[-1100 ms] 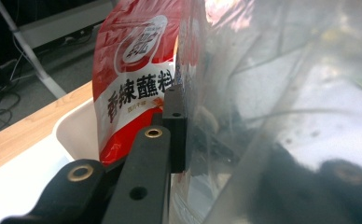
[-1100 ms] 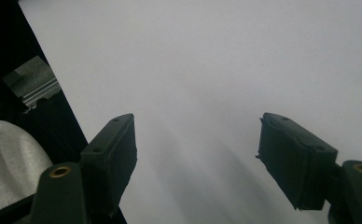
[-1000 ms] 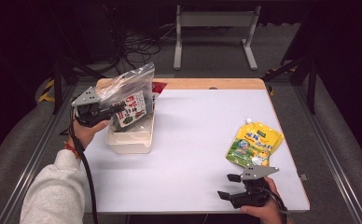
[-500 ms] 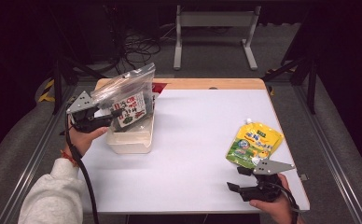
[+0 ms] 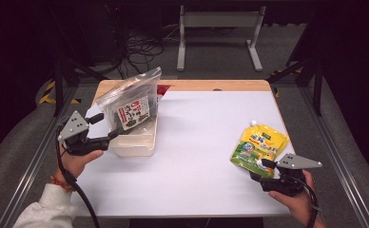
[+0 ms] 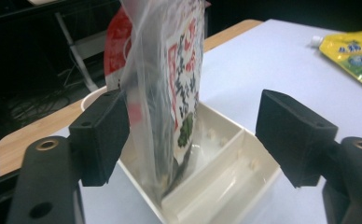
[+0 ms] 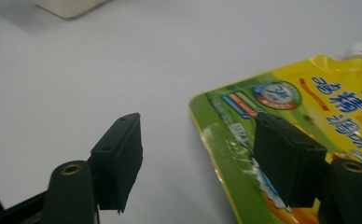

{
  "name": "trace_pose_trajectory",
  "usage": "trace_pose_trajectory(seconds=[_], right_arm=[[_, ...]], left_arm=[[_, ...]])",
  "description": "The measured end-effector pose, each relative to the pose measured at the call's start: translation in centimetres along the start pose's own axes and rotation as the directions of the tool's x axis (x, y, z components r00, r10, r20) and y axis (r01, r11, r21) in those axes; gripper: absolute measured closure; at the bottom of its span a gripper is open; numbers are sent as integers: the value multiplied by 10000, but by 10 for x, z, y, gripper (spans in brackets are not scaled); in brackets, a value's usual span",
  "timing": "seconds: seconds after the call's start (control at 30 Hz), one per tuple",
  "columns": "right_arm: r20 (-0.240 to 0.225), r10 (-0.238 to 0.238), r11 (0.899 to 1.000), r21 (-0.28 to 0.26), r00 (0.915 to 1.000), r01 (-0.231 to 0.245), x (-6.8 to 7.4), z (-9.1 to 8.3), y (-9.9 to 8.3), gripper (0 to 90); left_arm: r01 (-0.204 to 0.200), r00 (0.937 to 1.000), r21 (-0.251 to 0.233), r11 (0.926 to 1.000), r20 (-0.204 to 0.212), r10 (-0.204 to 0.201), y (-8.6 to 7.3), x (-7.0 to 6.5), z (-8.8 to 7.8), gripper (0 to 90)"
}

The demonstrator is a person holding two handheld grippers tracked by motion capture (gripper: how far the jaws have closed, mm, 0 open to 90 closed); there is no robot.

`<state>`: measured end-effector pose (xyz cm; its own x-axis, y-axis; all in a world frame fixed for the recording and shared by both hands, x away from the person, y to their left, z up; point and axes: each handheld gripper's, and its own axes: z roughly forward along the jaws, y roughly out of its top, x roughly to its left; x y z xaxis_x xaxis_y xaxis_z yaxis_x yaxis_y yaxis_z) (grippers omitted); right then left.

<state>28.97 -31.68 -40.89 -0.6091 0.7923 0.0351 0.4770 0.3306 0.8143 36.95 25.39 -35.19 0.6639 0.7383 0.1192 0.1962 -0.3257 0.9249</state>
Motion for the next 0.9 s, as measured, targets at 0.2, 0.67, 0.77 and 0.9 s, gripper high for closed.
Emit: trace_pose_trajectory(seconds=[0.2, 0.67, 0.77, 0.9], right_arm=[[364, 246, 9996, 125, 9990, -251, -12, -1, -4, 326], [1553, 1023, 9935, 343, 9826, -1089, -38, 1, -18, 296], [1783, 1288, 9898, 371, 9755, -1375, -45, 4, -21, 260], [1814, 2181, 9734, 301, 9589, -2271, -60, 12, -27, 224]], left_arm=[[71, 10000, -18, 10000, 23, -71, -14, -13, -9, 250], [-457, 9866, 621, 9970, 1591, 353, -47, -82, 6, 227], [-415, 9786, 787, 9960, 2042, 246, -55, -93, 10, 222], [-1361, 9538, 1854, 9732, 2903, 780, -69, -120, 32, 209]])
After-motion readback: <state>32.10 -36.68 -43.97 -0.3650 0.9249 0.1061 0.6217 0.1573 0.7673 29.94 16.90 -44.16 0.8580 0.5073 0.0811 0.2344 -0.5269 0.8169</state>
